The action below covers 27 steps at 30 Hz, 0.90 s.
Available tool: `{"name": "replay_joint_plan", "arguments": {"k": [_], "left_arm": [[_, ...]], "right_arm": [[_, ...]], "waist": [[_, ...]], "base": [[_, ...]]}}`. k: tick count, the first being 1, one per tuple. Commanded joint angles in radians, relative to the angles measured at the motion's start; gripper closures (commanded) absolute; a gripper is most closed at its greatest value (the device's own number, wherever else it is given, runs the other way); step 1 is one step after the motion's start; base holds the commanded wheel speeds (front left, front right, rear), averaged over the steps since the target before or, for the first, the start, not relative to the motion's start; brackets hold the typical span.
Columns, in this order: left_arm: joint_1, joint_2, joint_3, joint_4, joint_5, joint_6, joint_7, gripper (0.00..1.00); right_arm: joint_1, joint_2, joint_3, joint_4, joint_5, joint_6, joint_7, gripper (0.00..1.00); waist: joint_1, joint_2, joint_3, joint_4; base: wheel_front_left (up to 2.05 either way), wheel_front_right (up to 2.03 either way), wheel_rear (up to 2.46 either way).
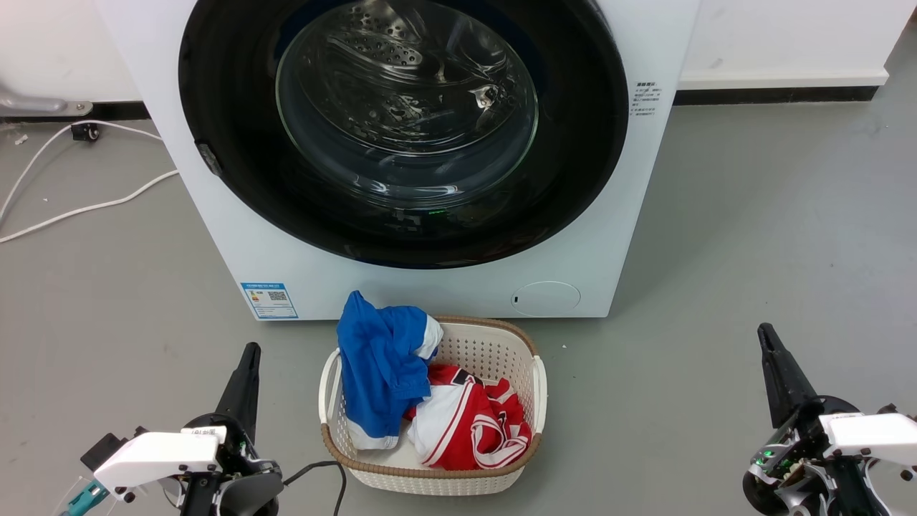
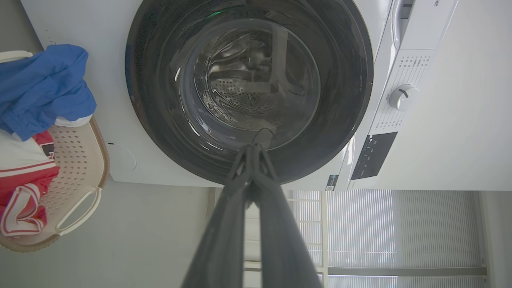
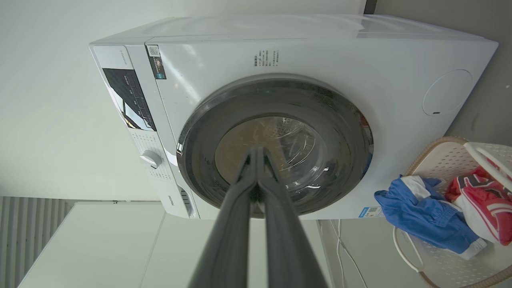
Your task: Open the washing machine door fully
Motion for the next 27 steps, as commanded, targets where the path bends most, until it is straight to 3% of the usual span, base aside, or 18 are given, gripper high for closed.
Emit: {"name": "replay_joint_plan", "arguments": {"k": [1,13,14,27], "left_arm": [[-0.008,-0.002,0.004,0.001,0.005,-0.003,0.002,1.00],[-0.008,-0.002,0.005,0.001,0.005,-0.003,0.002,1.00],[0.001,-0.001,0.000,0.003,0.001,0.000,0.001,0.00],[0.010,-0.003,-0.059,-0.012,0.064,0.001,-0.050,0.00]], "right_arm": [[-0.011,0.003,-0.001,0.001,-0.009,0.003,0.002,1.00],[-0.012,0.005,-0.003,0.001,-0.009,0.003,0.003,1.00],[0.002,0.002,-0.002,0.003,-0.004,0.000,0.002,0.00],[0.032,0.002,0.034,-0.007,-0.057,0.000,-0.048,0.00]], "waist": [[0.0000,0.0000,0.000,0.000],[0.0000,0.0000,0.000,0.000],[0.0000,0.0000,0.000,0.000],[0.0000,0.0000,-0.001,0.001]], "base": [[0.00,0.00,0.00],[0.00,0.00,0.00],[0.00,0.00,0.00],[0.00,0.00,0.00]]}}
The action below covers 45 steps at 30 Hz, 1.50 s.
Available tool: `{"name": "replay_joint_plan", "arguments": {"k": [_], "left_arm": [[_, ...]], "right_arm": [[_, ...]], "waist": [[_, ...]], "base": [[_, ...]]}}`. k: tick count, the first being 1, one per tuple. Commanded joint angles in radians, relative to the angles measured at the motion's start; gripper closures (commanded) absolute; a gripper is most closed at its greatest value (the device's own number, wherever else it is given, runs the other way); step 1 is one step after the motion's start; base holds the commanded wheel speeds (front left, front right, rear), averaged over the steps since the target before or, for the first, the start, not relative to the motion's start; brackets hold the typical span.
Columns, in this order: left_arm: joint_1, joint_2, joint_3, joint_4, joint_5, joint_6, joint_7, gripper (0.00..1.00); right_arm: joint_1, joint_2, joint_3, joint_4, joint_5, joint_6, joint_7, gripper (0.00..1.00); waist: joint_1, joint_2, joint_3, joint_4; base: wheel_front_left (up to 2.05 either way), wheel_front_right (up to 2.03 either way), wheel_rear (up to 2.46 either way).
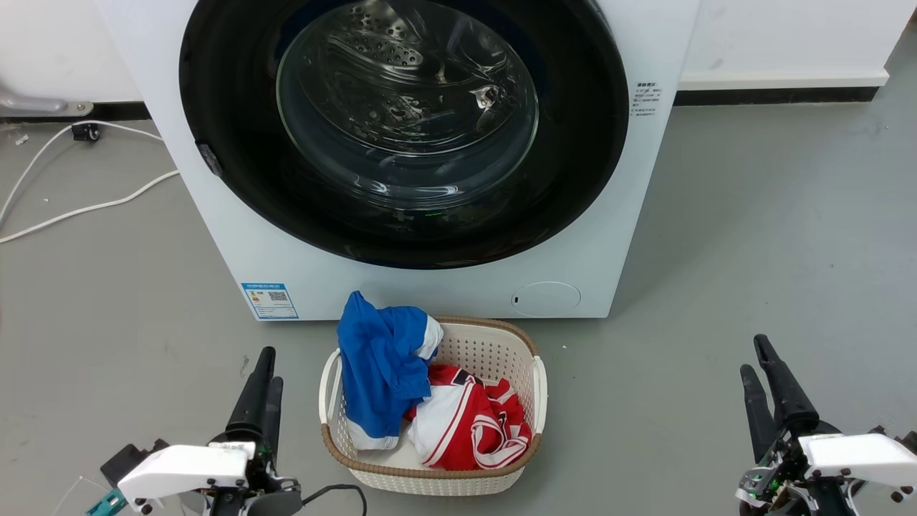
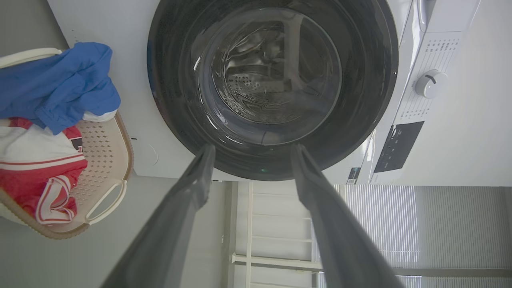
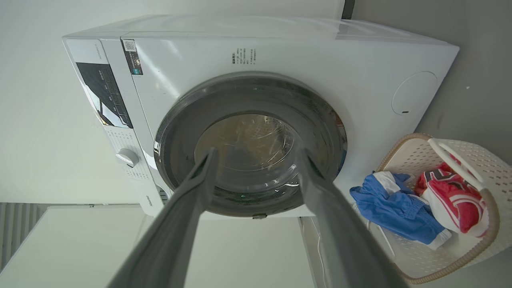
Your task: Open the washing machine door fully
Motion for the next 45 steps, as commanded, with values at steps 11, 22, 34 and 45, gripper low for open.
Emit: {"name": "replay_joint_plan", "arguments": {"k": [11,22,34,45], "left_arm": [[-0.024,0.002,-0.057,-0.092,0.291,-0.001,-0.054,0.00],[-0.028,0.027,-0.108,-0.113,0.554,0.001,-0.098,0.00],[-0.041,0.046,-0.163,-0.090,0.760,0.022,-0.141,0.00],[-0.054,0.071,-0.206,-0.100,0.917,0.065,-0.175,0.00]], "right_arm": [[0.004,-0.013,0.017,-0.073,-0.298,0.001,-0.053,0.00],[0.025,-0.011,0.030,-0.112,-0.593,0.001,-0.093,0.00],[0.041,-0.014,0.049,-0.134,-0.827,0.001,-0.122,0.00],[0.053,-0.015,0.061,-0.169,-1.002,0.001,-0.137,0.00]], "waist": [[0.0000,0.0000,0.000,0.000],[0.0000,0.0000,-0.001,-0.001],[0.0000,0.0000,0.001,0.000],[0.0000,0.0000,0.000,-0.001]], "base": [[0.00,0.00,0.00],[0.00,0.00,0.00],[0.00,0.00,0.00],[0.00,0.00,0.00]]}}
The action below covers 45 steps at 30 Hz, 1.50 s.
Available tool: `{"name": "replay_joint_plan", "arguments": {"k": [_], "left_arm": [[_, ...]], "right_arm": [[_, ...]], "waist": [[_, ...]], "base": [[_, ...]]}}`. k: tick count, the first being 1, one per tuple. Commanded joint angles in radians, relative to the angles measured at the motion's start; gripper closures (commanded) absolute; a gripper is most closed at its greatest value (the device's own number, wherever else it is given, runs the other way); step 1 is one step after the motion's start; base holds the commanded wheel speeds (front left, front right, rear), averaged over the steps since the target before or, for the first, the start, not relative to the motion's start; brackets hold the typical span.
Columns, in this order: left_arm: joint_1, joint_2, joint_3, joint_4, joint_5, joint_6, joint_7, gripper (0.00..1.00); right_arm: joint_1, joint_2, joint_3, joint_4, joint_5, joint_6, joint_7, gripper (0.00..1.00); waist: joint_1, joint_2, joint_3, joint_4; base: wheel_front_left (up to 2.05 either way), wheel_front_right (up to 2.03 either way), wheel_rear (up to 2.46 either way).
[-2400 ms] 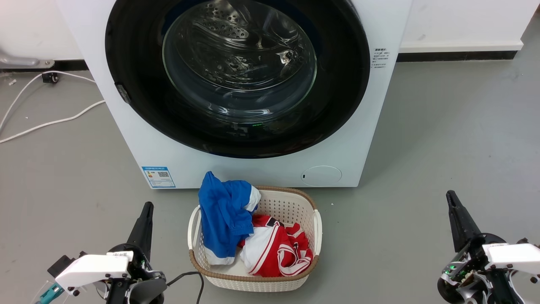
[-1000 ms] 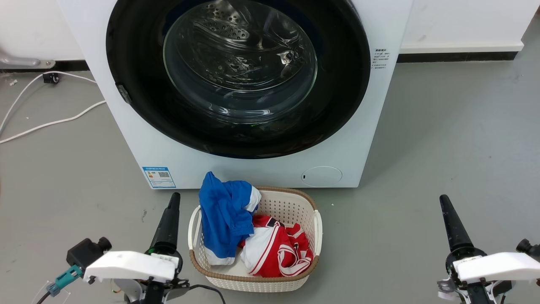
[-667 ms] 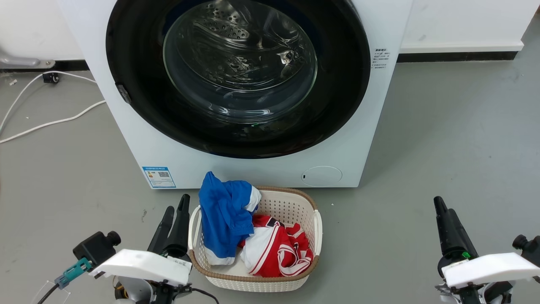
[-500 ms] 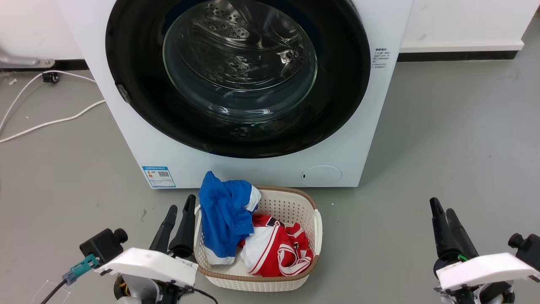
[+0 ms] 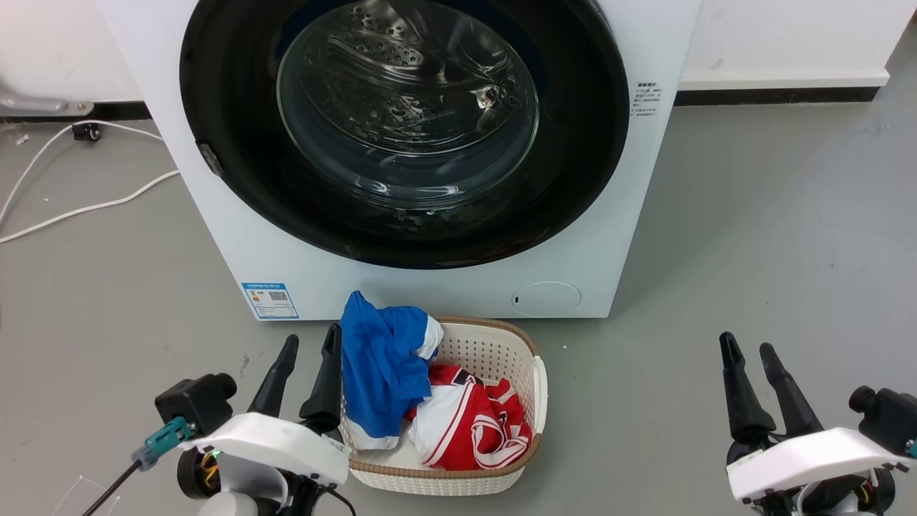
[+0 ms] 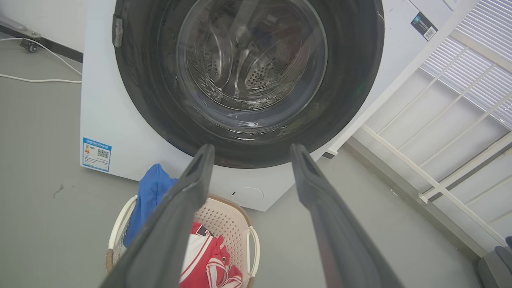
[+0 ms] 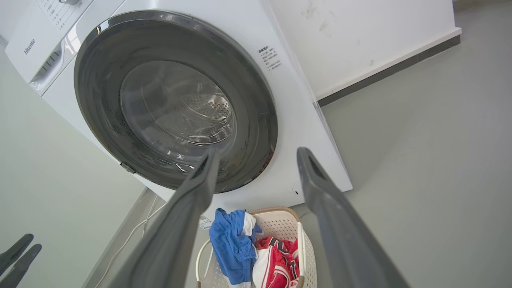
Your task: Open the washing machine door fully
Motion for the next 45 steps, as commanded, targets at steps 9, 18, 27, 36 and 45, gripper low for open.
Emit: {"name": "replay_joint_plan", "arguments": {"k": [9,18,27,36,45], "left_arm": [[-0.034,0.027,-0.040,-0.013,0.123,0.028,-0.034,0.00],[-0.036,0.042,-0.071,-0.001,0.215,0.050,-0.057,0.00],[-0.040,0.048,-0.095,0.016,0.286,0.059,-0.077,0.00],[-0.039,0.046,-0.097,0.032,0.348,0.068,-0.098,0.00],[-0.036,0.030,-0.083,0.034,0.404,0.065,-0.117,0.00]], "right_arm": [[0.013,-0.004,0.012,-0.040,-0.144,0.002,-0.015,0.00],[0.024,0.000,0.020,-0.055,-0.253,0.002,-0.020,0.00],[0.034,0.005,0.024,-0.065,-0.333,0.002,-0.025,0.00],[0.042,0.010,0.036,-0.070,-0.404,0.002,-0.036,0.00],[0.046,0.013,0.041,-0.068,-0.471,0.002,-0.048,0.00]], "waist": [[-0.0001,0.0000,0.000,0.001],[-0.0001,0.0000,-0.002,0.001],[-0.0001,0.0000,-0.004,0.002],[-0.0001,0.0000,-0.003,0.001],[-0.0001,0.0000,0.002,0.004]], "base": [[0.00,0.00,0.00],[0.00,0.00,0.00],[0.00,0.00,0.00],[0.00,0.00,0.00],[0.00,0.00,0.00]]}}
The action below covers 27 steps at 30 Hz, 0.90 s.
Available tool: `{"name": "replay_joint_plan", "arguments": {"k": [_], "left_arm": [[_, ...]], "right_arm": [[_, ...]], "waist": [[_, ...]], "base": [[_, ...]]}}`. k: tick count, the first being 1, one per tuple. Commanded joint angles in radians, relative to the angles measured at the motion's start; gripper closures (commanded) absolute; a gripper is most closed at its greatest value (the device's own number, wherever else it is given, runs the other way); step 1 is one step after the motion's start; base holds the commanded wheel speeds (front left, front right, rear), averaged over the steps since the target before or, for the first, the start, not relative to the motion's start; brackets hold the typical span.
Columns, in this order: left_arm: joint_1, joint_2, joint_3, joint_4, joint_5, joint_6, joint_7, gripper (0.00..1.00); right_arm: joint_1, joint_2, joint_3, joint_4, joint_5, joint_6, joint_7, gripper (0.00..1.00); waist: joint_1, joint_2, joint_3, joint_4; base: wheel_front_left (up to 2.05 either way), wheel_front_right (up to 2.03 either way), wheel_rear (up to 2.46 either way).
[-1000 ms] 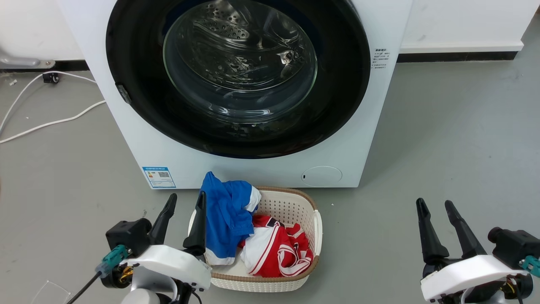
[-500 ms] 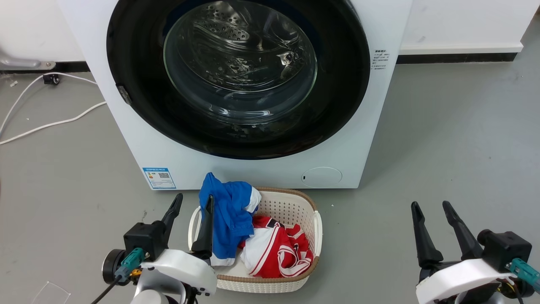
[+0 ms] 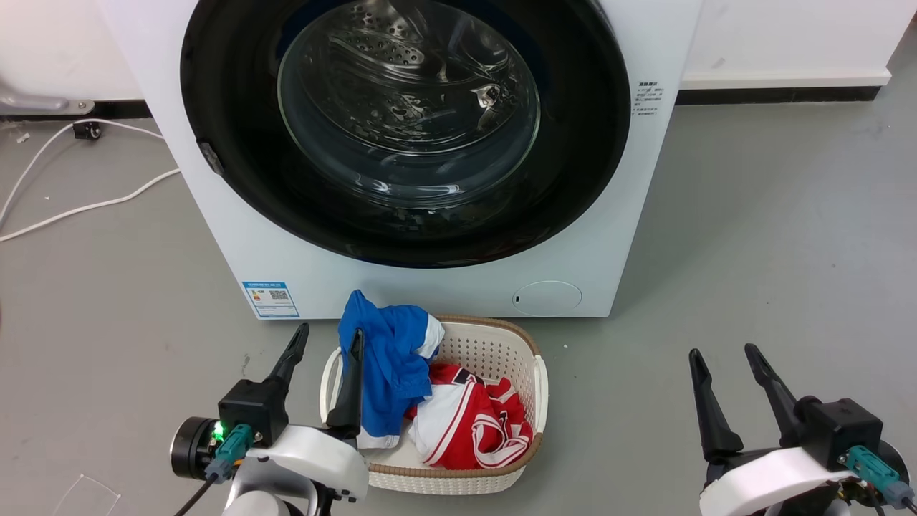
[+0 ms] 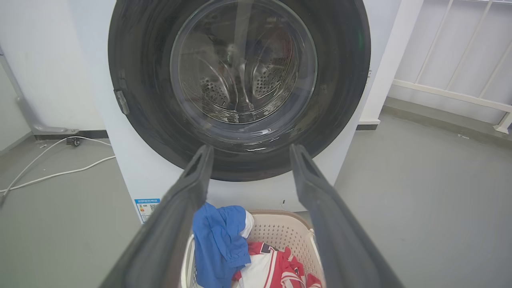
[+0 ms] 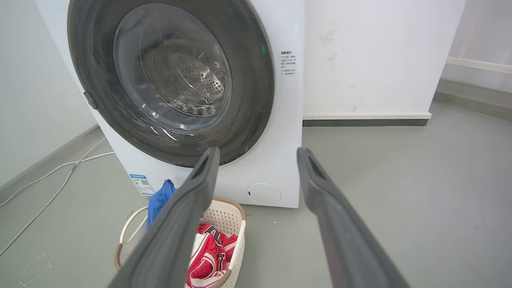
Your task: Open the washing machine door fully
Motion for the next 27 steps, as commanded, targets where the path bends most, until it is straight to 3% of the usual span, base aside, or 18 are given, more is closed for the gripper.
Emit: {"name": "replay_joint_plan", "arguments": {"k": [1,27], "left_arm": [[-0.013,-0.001,-0.001,-0.002,0.019,-0.002,-0.006,0.00],[-0.016,-0.056,0.061,0.066,0.152,-0.053,-0.052,0.00]], "right_arm": [[0.000,0.003,0.000,-0.006,-0.017,0.002,-0.006,0.00],[0.018,0.005,-0.002,0.002,-0.095,0.001,-0.055,0.00]], "waist": [[0.0000,0.0000,0.000,0.000],[-0.0001,0.0000,0.007,0.001]], "base": [[0.00,0.00,0.00],[0.00,0.00,0.00]]}}
